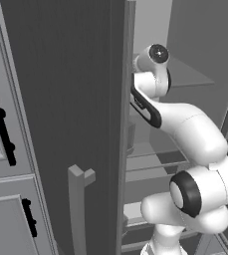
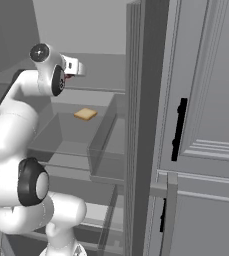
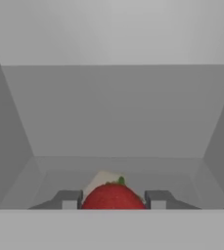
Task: Take the strawberry from the fridge and place it on top of the pancake, located on the dining counter.
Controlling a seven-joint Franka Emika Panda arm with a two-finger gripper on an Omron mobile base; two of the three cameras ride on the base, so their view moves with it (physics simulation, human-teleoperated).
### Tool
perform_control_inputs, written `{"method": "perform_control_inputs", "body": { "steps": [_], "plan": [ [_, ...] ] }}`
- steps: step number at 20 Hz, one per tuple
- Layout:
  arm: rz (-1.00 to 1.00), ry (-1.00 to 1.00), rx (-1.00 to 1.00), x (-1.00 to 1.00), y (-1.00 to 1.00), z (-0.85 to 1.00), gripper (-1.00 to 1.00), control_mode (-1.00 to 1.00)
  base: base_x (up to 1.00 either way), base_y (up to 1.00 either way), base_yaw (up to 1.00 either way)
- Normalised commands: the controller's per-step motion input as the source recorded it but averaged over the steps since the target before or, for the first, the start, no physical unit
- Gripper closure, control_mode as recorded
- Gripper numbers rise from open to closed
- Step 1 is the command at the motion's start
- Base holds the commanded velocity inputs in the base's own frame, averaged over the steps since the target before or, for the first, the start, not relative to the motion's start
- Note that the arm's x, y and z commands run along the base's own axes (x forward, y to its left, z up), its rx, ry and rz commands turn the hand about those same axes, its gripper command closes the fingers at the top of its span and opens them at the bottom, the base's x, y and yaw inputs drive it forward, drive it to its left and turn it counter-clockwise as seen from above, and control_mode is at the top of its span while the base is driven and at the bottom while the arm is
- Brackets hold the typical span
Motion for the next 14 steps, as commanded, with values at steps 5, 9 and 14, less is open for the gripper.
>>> {"method": "perform_control_inputs", "body": {
  "steps": [5,9,14],
  "plan": [
    [0.00,0.00,0.00,-0.16,0.00,-1.00,1.00,-1.00,0.00,0.00,0.00],
    [0.00,-0.13,0.02,-0.17,0.00,-0.32,1.00,-1.00,0.00,0.00,0.00],
    [0.00,-0.13,0.03,-0.42,0.00,0.50,1.00,-1.00,0.00,0.00,0.00]
  ]
}}
